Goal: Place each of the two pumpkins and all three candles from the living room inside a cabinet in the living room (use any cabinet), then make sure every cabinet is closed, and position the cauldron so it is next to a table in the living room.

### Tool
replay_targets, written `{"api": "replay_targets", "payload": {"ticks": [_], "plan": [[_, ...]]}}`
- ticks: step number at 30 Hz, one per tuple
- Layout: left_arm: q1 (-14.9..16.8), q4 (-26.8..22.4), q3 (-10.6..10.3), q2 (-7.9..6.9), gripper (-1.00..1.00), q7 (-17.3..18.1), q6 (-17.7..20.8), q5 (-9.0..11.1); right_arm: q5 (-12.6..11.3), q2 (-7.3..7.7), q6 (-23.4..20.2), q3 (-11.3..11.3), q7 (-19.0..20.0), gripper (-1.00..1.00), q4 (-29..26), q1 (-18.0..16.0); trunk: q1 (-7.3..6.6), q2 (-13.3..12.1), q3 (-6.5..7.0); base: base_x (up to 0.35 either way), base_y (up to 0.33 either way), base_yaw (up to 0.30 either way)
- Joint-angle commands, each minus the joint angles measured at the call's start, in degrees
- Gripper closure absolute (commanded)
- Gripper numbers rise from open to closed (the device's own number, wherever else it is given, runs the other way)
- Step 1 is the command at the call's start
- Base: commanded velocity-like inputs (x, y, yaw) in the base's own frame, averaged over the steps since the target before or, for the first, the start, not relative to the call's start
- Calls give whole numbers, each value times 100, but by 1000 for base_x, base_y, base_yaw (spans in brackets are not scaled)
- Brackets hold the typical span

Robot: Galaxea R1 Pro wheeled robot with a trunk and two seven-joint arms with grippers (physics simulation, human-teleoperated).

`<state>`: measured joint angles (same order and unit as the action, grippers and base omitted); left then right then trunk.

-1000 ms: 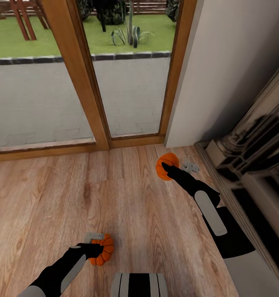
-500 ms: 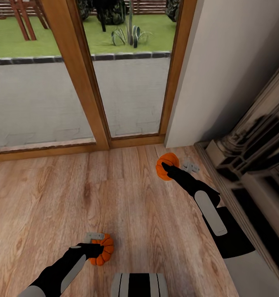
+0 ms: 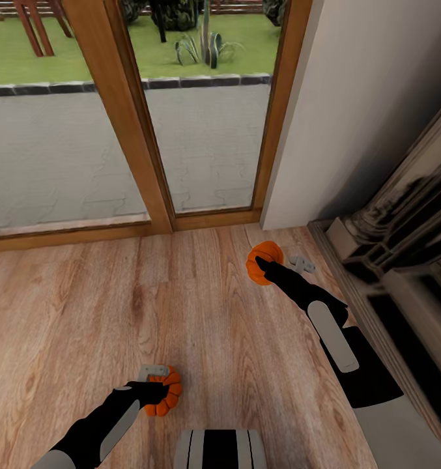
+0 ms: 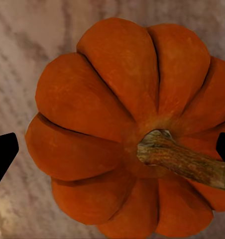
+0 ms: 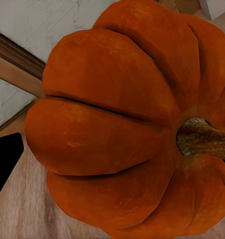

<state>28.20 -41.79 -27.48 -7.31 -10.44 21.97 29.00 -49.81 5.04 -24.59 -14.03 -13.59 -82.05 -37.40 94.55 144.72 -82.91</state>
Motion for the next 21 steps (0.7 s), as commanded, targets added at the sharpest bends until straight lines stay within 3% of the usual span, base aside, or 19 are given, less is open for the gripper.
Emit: {"api": "replay_targets", "payload": {"ticks": [1,21], "plan": [[2,101,-30,-9,-100,-64,27,1,-64,5,-2,-12,-51,100,-9,-4,0,1,-4,0,0,0],[2,101,-27,-7,-100,-56,27,1,-64,5,-2,-12,-54,100,-9,-2,5,4,-49,0,0,0]]}}
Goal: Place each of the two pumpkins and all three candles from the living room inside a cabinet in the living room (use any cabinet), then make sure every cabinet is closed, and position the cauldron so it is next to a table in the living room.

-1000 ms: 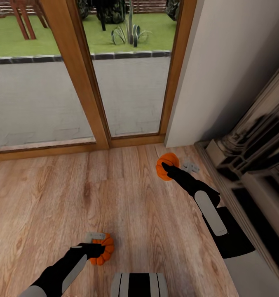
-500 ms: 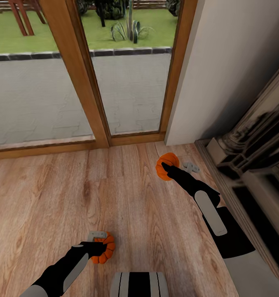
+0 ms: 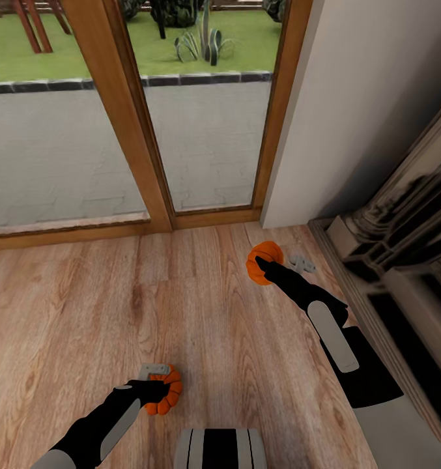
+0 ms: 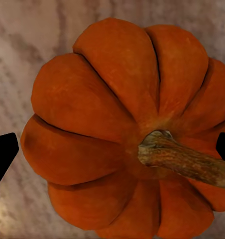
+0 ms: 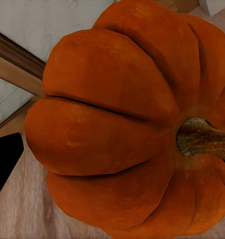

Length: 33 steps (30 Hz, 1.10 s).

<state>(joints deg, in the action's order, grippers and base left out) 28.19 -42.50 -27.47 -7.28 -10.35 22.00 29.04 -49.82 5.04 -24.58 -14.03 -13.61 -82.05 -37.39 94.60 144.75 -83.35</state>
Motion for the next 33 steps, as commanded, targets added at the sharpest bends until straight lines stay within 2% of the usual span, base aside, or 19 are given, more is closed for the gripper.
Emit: {"api": "replay_targets", "payload": {"ticks": [1,12,13,33], "plan": [[2,172,-29,-11,-100,-64,24,-3,-63,5,-3,-12,-50,100,-9,-4,0,1,-4,0,0,0],[2,172,-26,-11,-100,-57,32,2,-63,5,-3,-12,-47,100,-13,-6,0,1,-4,0,0,0],[2,172,-24,-11,100,-61,31,0,-63,5,-3,-12,-47,100,-13,-6,0,1,-4,0,0,0],[2,172,-22,-19,100,-61,33,1,-63,5,-3,-12,-50,100,-4,-1,0,1,-4,0,0,0]]}}
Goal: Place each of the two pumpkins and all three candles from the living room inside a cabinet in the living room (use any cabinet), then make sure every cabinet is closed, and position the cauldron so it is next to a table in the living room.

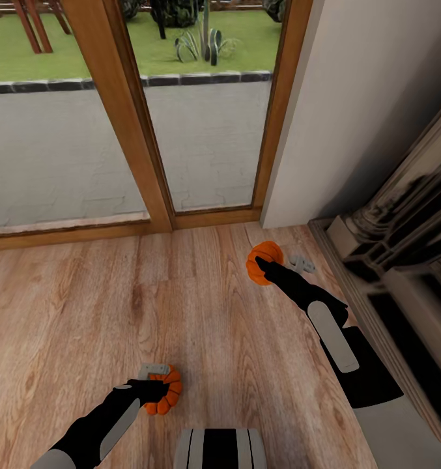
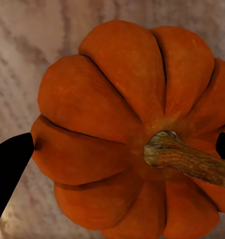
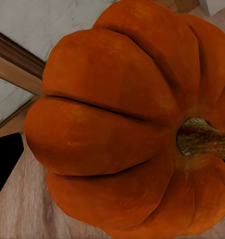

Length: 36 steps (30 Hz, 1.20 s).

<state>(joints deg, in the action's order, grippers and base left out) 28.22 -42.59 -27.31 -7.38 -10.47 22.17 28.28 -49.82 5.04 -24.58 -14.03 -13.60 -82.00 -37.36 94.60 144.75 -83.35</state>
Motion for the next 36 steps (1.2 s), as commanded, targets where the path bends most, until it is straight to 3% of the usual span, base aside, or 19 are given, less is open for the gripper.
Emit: {"api": "replay_targets", "payload": {"ticks": [1,13,18,21,25,31,36], "plan": [[0,181,-38,-9,100,-49,16,79,-63,5,-2,-12,-51,100,-9,-4,0,1,-5,0,0,0],[0,181,-24,-12,100,-44,9,81,-63,5,-2,-12,-48,100,-17,-7,0,1,-5,0,0,0],[0,181,1,-19,100,-43,1,81,-63,5,-2,-12,-47,100,-18,-7,-13,-5,106,0,0,0],[0,-111,65,-52,100,-56,-4,98,-63,5,-2,-12,-47,100,-18,-8,-20,-10,173,0,0,0],[0,-550,102,-210,100,-67,14,136,-63,5,-2,-13,-51,100,-16,-6,-31,-15,261,0,0,0],[0,-1027,118,-466,100,-84,27,474,-63,5,-2,-16,-48,100,-13,-6,-46,-23,394,0,0,0],[0,-1574,120,-828,100,-103,40,1169,-63,5,-2,-20,-54,100,-9,-5,-59,-30,505,0,0,0]]}}
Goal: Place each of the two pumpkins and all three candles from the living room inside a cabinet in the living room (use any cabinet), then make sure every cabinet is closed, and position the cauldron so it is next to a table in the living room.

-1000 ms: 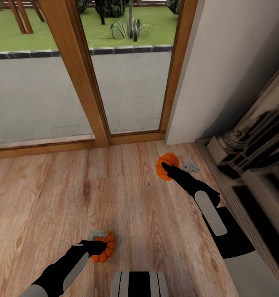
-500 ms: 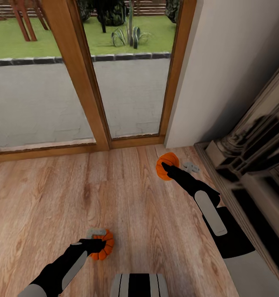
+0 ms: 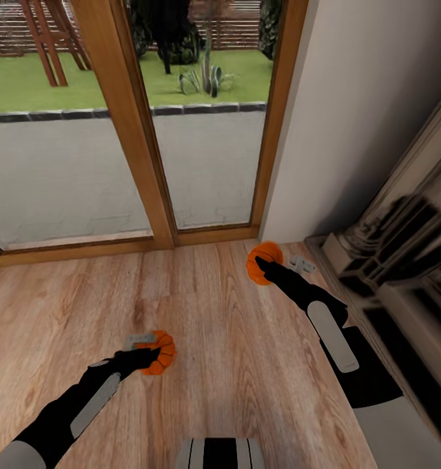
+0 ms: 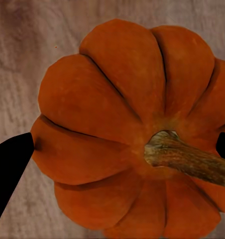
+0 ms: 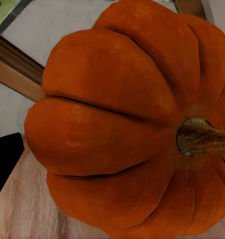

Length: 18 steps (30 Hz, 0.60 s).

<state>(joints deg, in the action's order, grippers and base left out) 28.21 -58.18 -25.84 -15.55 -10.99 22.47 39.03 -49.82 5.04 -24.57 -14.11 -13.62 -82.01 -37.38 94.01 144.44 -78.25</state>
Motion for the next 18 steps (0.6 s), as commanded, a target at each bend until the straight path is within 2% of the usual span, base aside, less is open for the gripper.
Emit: {"api": "replay_targets", "payload": {"ticks": [1,3,5,7,9,12,14,18], "plan": [[0,-80,-27,-63,100,-53,10,198,-63,6,-4,-12,-52,100,-8,-3,-3,0,18,0,0,0],[0,-320,-26,-278,100,-58,9,673,-63,4,-4,-14,-53,100,-6,-3,-8,-3,62,0,0,0],[0,-529,-28,-507,100,-56,6,1230,-42,0,0,-34,-53,100,0,-4,-13,-5,106,0,0,0],[0,-697,-32,-715,100,-54,4,1739,48,-4,3,-96,-55,100,9,0,-18,-8,151,0,0,0],[0,-779,-34,-850,100,-53,3,2111,190,-12,5,-155,-59,100,19,1,-23,-11,195,0,0,0],[0,-770,-39,-955,100,-53,-1,2499,381,-48,52,-244,-61,100,100,101,-31,-15,261,0,0,0],[0,-753,-37,-974,100,-53,8,2566,414,-56,140,-378,-62,100,136,131,-36,-17,306,0,0,0],[0,-572,-42,-992,100,-52,19,2627,458,-49,625,-740,-92,100,165,165,-47,-23,394,0,0,0]]}}
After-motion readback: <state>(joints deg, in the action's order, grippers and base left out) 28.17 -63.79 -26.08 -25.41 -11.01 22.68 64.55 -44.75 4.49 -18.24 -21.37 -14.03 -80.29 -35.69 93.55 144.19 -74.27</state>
